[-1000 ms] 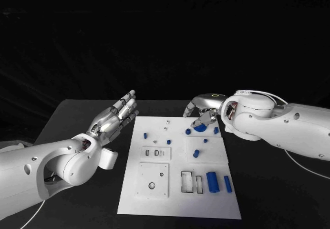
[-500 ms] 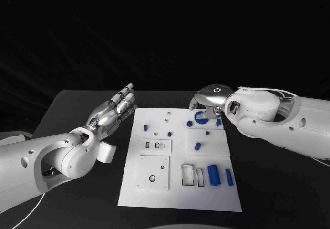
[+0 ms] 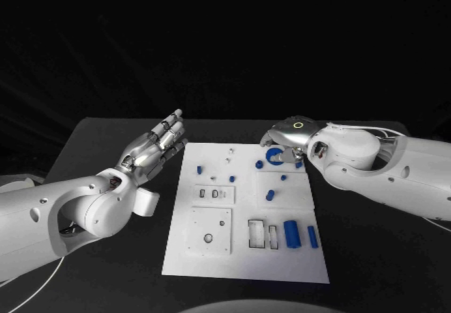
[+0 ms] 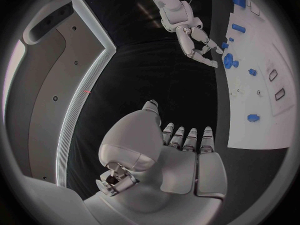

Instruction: Assemble the parts on the task board

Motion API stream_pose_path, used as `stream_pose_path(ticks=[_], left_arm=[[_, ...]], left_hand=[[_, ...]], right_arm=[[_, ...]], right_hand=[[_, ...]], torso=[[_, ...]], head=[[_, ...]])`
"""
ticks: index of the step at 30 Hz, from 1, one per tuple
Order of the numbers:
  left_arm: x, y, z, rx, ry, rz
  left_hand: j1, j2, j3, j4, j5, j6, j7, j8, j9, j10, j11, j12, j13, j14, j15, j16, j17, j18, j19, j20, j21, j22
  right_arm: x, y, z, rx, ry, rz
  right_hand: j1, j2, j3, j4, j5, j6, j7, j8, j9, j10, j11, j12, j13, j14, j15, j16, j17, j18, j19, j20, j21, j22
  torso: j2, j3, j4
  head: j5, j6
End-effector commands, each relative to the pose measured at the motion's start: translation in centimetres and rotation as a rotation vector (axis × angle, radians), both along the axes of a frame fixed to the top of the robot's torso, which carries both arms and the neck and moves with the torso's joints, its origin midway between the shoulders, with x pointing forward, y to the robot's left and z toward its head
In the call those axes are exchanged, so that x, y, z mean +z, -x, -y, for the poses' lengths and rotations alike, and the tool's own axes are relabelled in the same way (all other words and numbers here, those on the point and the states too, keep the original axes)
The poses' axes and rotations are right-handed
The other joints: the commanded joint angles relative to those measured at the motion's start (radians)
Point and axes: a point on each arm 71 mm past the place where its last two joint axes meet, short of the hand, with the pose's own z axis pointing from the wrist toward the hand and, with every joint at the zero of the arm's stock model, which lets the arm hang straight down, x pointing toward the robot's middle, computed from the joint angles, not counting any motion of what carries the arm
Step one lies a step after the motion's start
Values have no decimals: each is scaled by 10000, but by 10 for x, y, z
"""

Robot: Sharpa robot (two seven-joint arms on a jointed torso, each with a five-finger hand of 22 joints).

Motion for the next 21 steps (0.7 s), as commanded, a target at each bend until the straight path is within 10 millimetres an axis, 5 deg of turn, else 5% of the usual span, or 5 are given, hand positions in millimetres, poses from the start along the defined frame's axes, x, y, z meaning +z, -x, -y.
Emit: stream_pose_path(ticks=[1,7,21], left_arm=[[1,-1,2,-196,248,24],[1,-2,2,-158,261,26],[-1,-5,2,-130,256,16]], left_hand=[[132,-7,71,-4,81,62,75,53,11,4,98,-58,-11,-9,79,-36,-15,139,-6,38,-37,-16],[218,-13,98,-15,154,21,5,44,4,4,212,-58,-11,-9,114,-36,-15,127,-6,55,-37,-16],[301,-22,123,-37,254,-1,-114,41,2,4,280,-58,-11,-9,143,-36,-15,115,-6,70,-37,-16]], right_arm=[[-3,-1,0,201,-210,237],[-11,-2,-2,286,-384,72],[-27,-6,-7,352,-517,-351]], right_hand=[[-23,-81,105,-3,71,-179,42,-84,-95,47,94,-100,-16,26,83,128,151,23,-7,81,93,60],[2,-102,270,-18,245,-289,92,-61,-246,169,130,-206,-22,89,104,417,535,24,-38,96,176,182],[-168,-198,698,131,226,565,-52,169,-233,484,45,-439,-27,161,52,953,1233,32,-167,88,380,498]], torso=[[-18,-22,23],[-52,-24,22],[-98,-47,0]], head=[[-15,-44],[32,-118],[116,-211]])
